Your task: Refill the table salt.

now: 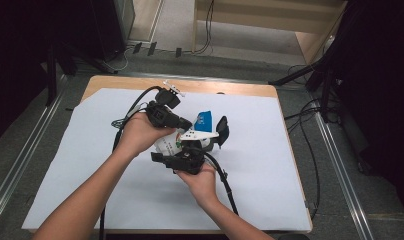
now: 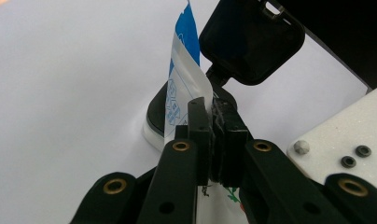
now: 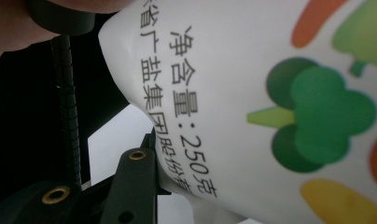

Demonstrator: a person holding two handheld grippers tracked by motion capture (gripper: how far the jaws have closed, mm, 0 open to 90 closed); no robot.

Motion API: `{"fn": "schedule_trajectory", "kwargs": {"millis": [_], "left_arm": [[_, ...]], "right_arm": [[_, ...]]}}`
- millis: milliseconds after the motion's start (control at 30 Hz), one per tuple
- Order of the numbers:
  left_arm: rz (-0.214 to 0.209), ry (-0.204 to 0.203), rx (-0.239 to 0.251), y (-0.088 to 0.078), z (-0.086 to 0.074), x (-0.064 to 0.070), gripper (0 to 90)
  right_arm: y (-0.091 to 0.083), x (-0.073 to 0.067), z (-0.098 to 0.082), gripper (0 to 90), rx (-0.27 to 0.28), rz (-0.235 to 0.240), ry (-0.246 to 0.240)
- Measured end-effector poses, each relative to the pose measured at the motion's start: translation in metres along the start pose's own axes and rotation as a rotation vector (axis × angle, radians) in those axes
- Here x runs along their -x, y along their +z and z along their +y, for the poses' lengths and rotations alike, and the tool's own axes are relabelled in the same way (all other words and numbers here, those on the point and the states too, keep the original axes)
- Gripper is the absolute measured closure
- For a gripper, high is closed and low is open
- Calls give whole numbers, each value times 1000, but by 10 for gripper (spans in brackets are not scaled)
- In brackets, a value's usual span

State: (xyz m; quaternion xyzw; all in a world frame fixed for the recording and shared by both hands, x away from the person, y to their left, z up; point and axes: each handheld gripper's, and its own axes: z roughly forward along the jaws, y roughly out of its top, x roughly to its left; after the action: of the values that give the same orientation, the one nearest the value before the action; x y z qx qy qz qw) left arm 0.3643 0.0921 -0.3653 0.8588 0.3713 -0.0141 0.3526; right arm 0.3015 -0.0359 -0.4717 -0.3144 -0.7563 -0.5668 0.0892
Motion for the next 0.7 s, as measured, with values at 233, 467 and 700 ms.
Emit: {"fn": "schedule_trajectory", "kwargs": {"millis": [233,467,700], "left_arm": [[1,0,-2,2,-1,1,874],[1,-3,-4,2,0,0,875],[0,-4,-9,2,0,0,875]], "right_arm": [[0,-1,0,637,-12,-3,-11],[1,-1,0,638,-16,-10,-18],[0,-1,0,646,-16,-4,-4]]}}
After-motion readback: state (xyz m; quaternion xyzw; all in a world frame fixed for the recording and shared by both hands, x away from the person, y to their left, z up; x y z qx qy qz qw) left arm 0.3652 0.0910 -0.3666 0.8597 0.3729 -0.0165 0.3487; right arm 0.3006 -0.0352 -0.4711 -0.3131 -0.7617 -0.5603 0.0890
